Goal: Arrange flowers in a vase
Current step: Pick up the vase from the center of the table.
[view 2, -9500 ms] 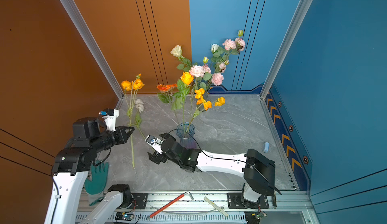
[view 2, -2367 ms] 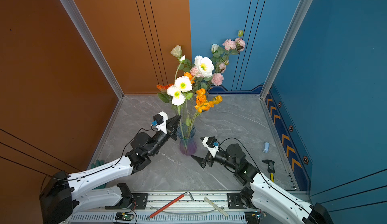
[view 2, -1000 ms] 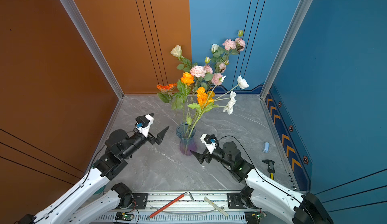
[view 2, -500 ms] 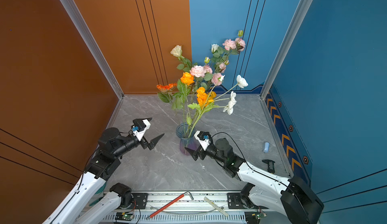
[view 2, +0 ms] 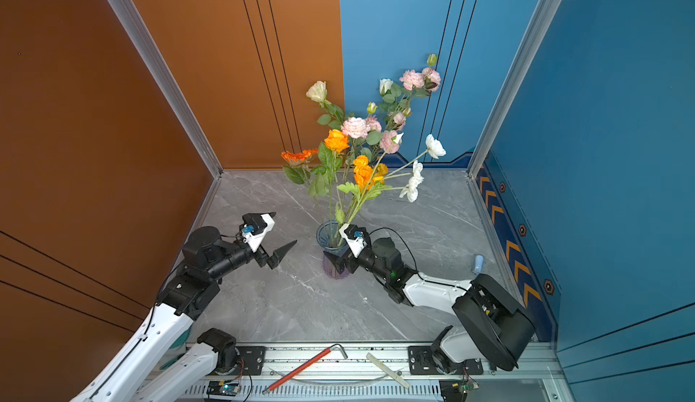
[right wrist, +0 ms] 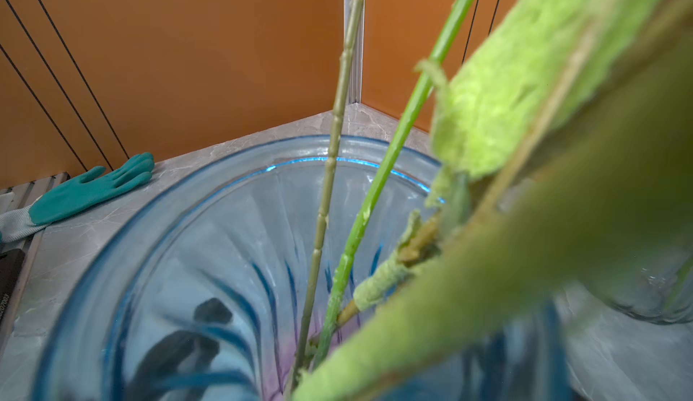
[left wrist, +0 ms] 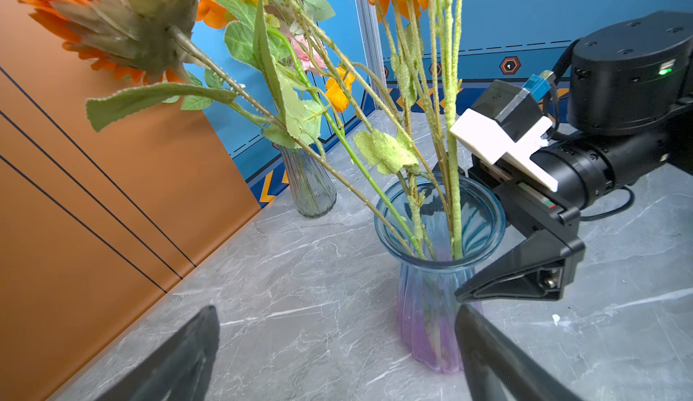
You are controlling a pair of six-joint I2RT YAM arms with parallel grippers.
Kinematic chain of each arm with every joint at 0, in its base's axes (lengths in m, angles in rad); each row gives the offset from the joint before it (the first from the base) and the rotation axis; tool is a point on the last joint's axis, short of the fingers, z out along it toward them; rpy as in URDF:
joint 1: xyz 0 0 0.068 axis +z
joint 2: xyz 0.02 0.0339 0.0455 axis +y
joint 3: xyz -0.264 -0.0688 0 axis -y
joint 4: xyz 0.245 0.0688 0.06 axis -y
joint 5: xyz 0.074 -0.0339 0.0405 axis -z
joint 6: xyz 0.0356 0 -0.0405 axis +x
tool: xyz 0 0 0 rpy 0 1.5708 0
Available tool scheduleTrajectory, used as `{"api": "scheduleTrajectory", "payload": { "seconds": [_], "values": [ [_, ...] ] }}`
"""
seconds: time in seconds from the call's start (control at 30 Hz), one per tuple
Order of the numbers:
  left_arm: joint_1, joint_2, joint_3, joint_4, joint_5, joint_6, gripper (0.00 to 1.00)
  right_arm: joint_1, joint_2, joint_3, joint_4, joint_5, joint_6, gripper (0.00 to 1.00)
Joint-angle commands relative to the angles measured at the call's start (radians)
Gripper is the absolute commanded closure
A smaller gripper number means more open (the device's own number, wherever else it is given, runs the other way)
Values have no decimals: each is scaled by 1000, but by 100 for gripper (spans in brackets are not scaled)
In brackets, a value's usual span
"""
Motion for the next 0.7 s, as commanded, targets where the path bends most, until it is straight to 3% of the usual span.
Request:
{"api": "scheduleTrajectory", "payload": {
  "seconds": [0.0, 0.23, 0.37, 0.67],
  "values": [
    [11, 0, -13, -3, 14, 11, 2, -5, 67, 35, 180, -23, 54, 0],
    [21, 9, -16, 4, 17, 7, 2, -3, 135, 76, 207, -32, 73, 1],
    [21, 8, -18, 6, 19, 6, 2, -1, 147, 87, 207, -52, 73, 18],
    [22, 8, -17, 9, 22, 4, 2, 21, 78, 73, 147, -43, 10, 35]
  ]
}}
